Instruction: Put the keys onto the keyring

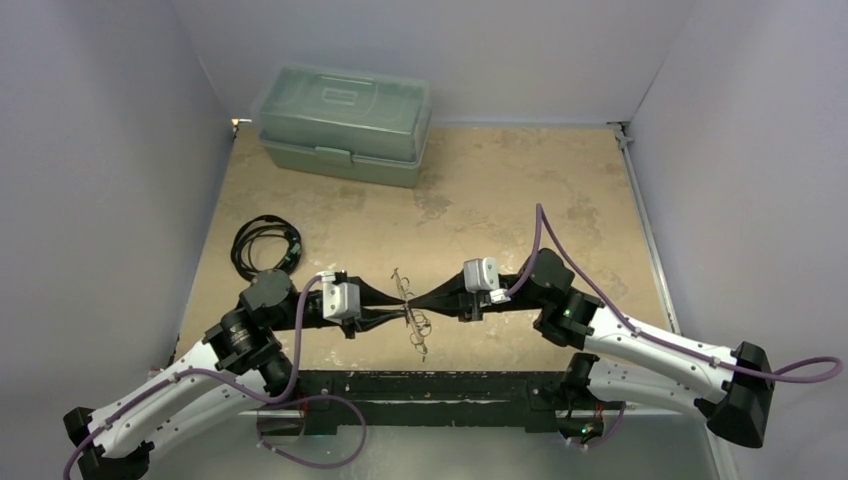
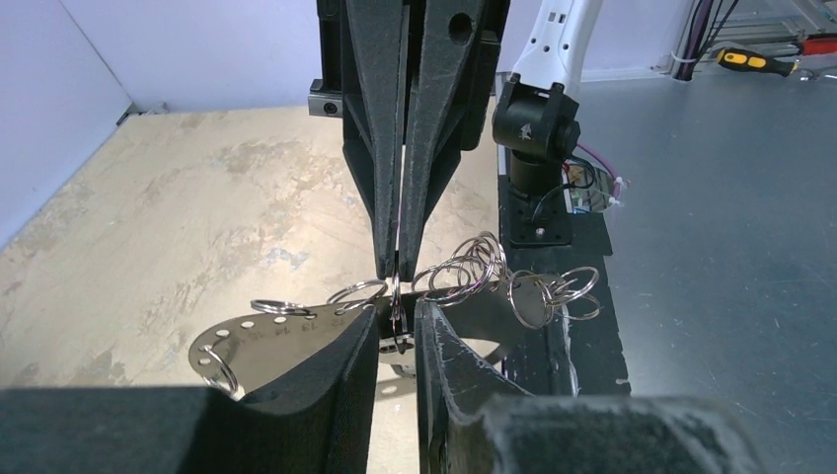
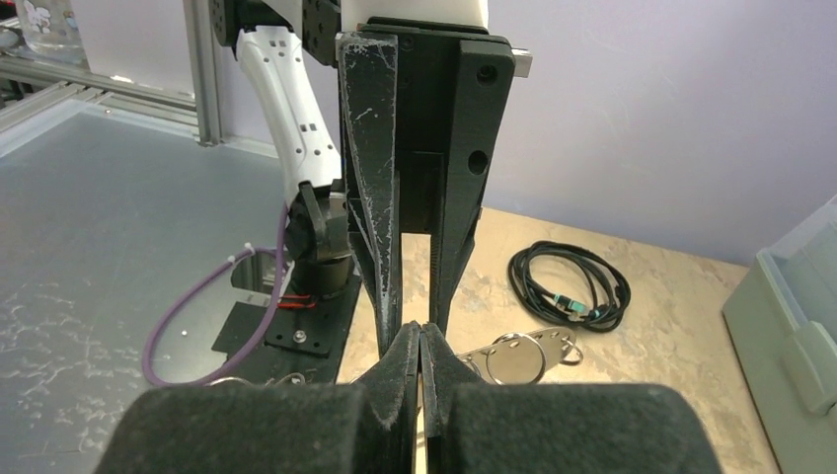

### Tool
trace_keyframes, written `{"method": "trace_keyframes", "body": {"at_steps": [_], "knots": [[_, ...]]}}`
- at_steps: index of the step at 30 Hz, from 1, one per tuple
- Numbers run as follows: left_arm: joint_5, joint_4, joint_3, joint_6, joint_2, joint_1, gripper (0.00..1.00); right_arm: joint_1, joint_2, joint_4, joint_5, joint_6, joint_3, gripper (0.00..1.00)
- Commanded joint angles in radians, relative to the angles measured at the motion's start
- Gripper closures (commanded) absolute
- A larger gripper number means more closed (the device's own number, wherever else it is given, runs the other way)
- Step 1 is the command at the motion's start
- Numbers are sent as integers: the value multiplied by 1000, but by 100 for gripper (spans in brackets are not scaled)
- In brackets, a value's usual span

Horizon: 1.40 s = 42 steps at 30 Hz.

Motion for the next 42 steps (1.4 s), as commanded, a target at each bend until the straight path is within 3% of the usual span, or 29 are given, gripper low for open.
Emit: {"method": "trace_keyframes", "body": {"at_steps": [1,9,17,19,23,26,36,42], "knots": [[36,52,-8,-24,-1,12,82,3,-1,55,-17,6,17,100],[49,52,-8,-25,5,20,100,3,3,54,-25,6,18,100],[40,70,15,-8,-5,24,100,3,35,32,-29,3,35,100],[32,5,38,8,3,24,100,2,36,23,-18,3,37,94],[13,-86,83,25,20,24,100,3,23,-13,12,-12,43,65],[-8,-162,119,45,32,24,100,2,10,-18,27,-14,39,54],[-85,-424,263,99,113,23,100,2,18,-160,41,-77,88,50],[-110,-474,307,53,158,22,100,3,25,-191,39,-88,105,50]]}}
